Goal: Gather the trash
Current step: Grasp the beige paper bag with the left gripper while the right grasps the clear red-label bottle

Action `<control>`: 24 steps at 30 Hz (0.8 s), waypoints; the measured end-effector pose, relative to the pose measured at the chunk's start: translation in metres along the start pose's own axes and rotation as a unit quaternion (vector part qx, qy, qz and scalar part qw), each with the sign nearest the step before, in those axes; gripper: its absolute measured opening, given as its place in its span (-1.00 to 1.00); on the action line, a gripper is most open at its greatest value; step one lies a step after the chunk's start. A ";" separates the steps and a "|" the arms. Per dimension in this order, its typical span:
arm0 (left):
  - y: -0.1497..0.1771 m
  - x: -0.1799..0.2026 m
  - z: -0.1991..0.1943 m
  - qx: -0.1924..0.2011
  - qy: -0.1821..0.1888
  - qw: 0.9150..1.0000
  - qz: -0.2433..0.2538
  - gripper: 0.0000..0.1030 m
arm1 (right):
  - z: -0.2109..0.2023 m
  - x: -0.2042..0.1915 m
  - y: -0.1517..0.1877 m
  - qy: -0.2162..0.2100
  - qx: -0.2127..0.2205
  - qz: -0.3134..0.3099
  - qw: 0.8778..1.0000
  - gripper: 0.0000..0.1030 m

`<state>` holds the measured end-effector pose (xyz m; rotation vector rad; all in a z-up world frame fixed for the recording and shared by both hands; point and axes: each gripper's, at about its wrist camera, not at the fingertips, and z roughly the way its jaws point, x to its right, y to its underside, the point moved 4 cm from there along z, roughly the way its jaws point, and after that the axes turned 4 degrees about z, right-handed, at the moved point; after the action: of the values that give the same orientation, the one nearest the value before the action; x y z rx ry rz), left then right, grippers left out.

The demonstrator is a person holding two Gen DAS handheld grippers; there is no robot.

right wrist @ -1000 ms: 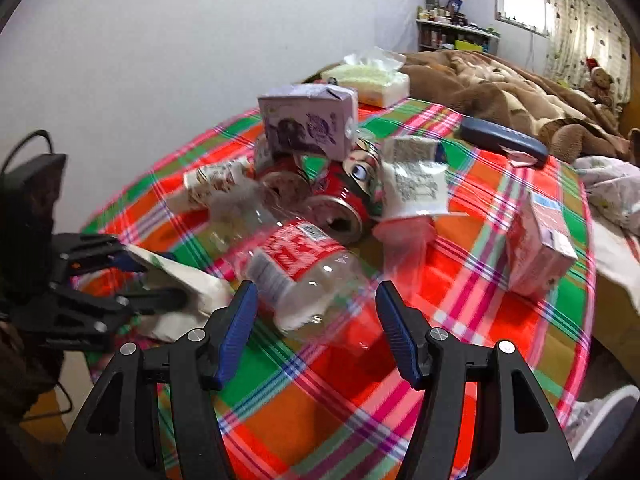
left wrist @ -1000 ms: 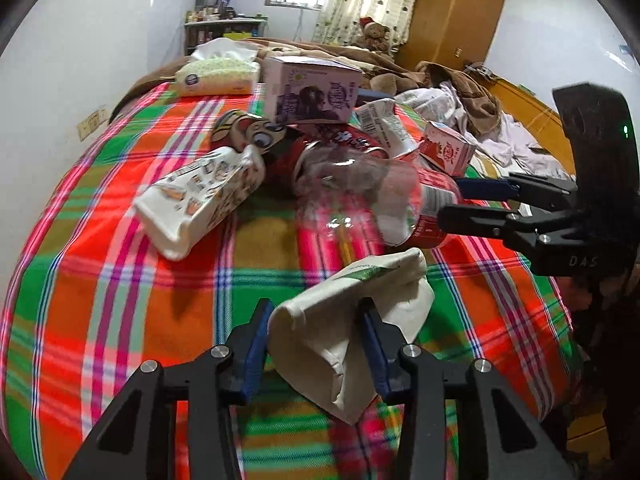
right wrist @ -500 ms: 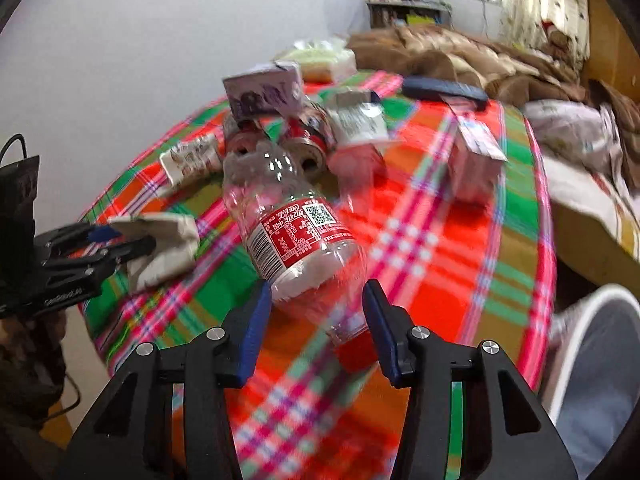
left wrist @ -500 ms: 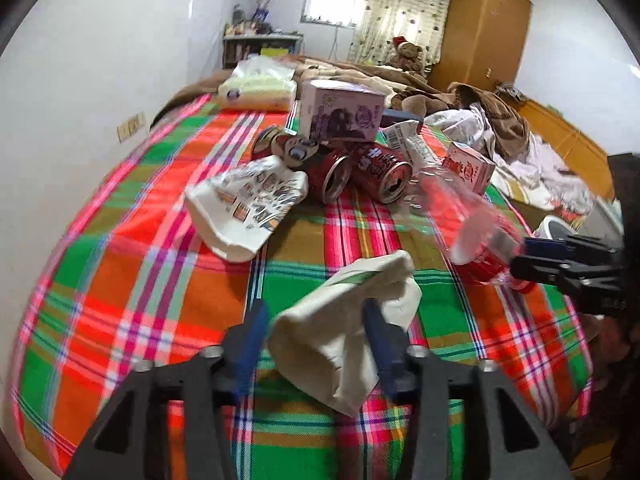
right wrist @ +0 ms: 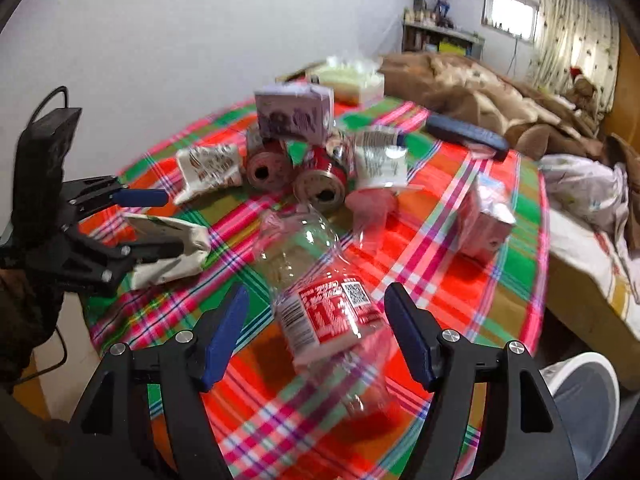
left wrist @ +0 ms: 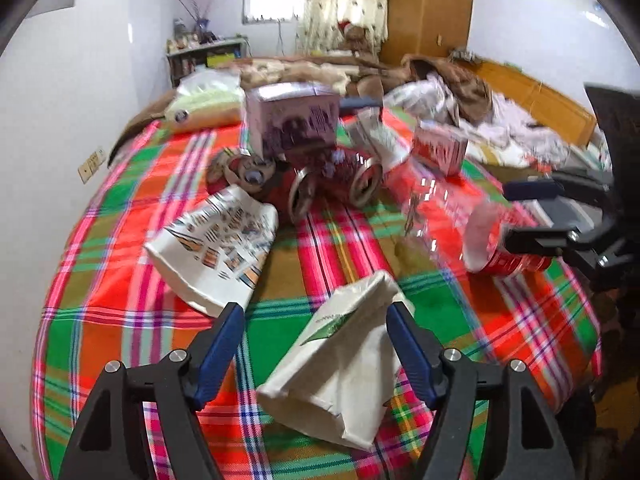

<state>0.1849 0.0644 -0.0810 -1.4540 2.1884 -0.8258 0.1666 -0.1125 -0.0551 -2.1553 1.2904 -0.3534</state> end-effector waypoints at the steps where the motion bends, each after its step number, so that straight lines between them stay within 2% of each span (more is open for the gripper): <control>1: 0.002 0.002 0.005 -0.008 0.008 1.000 -0.001 0.42 | 0.008 -0.001 0.000 0.005 -0.008 -0.005 1.000 0.39; 3: 0.006 0.004 0.012 -0.019 0.026 0.999 -0.008 0.42 | 0.012 -0.003 0.003 0.008 -0.016 -0.005 1.000 0.39; 7: 0.009 0.006 0.009 -0.012 0.026 0.999 -0.018 0.39 | 0.012 0.000 0.006 0.010 -0.019 0.012 1.000 0.39; 11: 0.010 0.010 0.005 -0.007 0.039 0.999 -0.028 -0.13 | 0.007 0.002 0.011 0.005 -0.006 0.033 0.999 0.37; 15: 0.007 0.016 0.000 0.001 0.040 0.999 -0.036 -0.50 | 0.001 0.002 0.017 0.015 0.008 0.047 0.999 0.32; 17: 0.005 0.018 -0.002 0.004 0.035 0.998 -0.043 -0.57 | -0.001 0.002 0.019 0.016 0.014 0.053 0.998 0.31; 24: -0.003 0.025 -0.016 0.029 0.024 0.998 -0.056 -0.58 | -0.016 0.010 0.024 0.013 0.042 0.089 0.995 0.28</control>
<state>0.1675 0.0446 -0.0673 -1.5561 2.1143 -0.9624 0.1468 -0.1354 -0.0579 -1.9537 1.4445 -0.3572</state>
